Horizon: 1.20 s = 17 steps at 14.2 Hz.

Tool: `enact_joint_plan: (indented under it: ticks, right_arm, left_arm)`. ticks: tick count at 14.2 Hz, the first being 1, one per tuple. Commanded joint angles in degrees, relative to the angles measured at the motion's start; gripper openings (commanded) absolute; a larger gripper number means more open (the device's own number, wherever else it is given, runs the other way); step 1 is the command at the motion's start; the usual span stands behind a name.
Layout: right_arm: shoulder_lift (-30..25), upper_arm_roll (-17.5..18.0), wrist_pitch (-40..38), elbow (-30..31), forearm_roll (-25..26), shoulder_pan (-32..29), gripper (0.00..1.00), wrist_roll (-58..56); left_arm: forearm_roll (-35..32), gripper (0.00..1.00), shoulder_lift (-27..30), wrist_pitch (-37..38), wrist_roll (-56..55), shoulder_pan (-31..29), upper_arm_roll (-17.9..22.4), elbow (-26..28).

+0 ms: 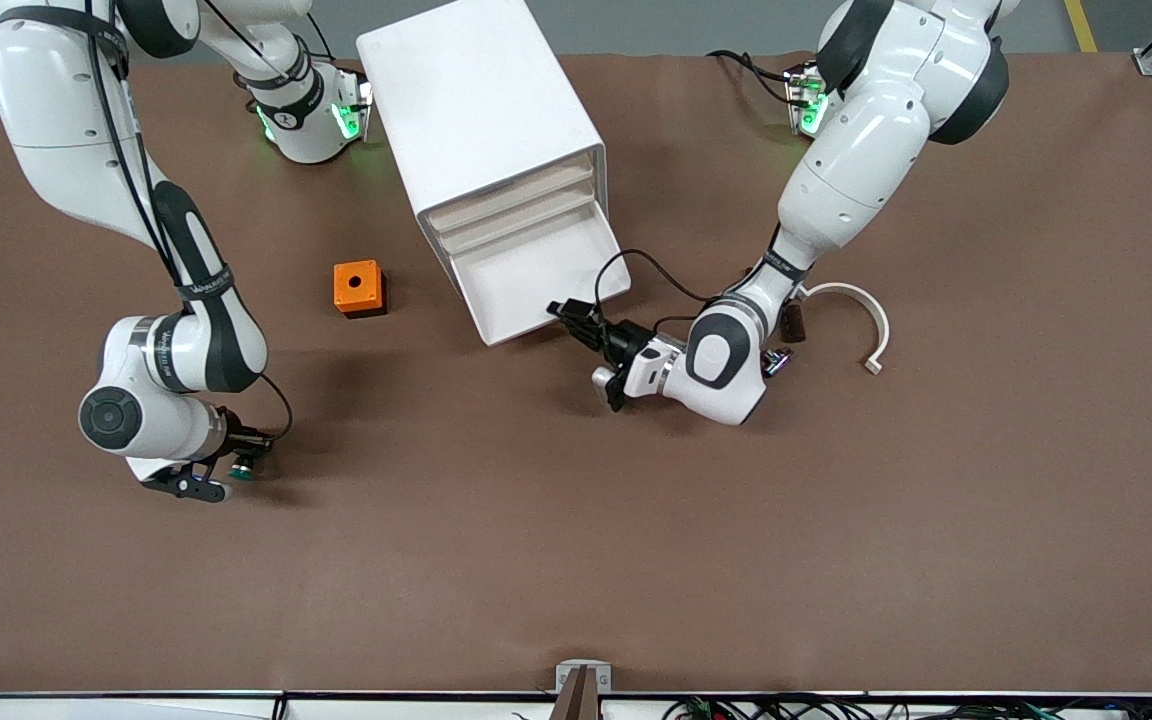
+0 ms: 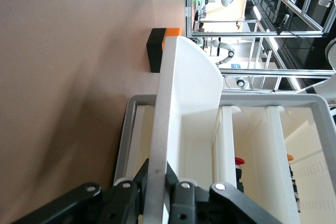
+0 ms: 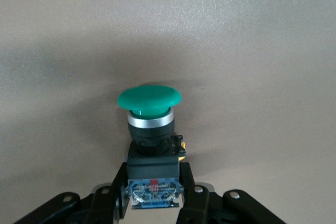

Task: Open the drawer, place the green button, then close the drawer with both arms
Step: 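Lift the green button with the right gripper and carry it over the drawer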

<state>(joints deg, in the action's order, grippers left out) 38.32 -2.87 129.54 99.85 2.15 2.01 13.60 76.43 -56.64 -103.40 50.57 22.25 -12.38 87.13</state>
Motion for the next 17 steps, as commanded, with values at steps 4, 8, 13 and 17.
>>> enact_joint_plan:
  ticks: [4,8,13,17]
  right_arm:
    - [-7.6,0.8,-8.7,-1.4,0.9,0.6,0.12,0.4]
    - [-11.9,0.8,-28.7,-9.7,1.0,4.5,0.12,5.2]
    - [-16.7,1.1,-39.4,-12.0,0.1,14.8,0.12,27.8]
    - [-17.2,1.3,-39.0,-12.0,-6.8,24.3,0.12,48.8]
  left_arm:
    - [-2.2,0.0,-2.6,-2.1,-1.3,-0.1,2.1,-3.5]
    - [-2.1,0.5,-2.4,-2.2,-1.4,-0.3,2.1,-3.5]
    - [-5.7,1.0,-0.5,-2.1,-9.1,-1.6,2.1,-3.5]
    - [-18.4,1.0,3.7,-2.1,-22.1,-6.2,2.0,-5.0]
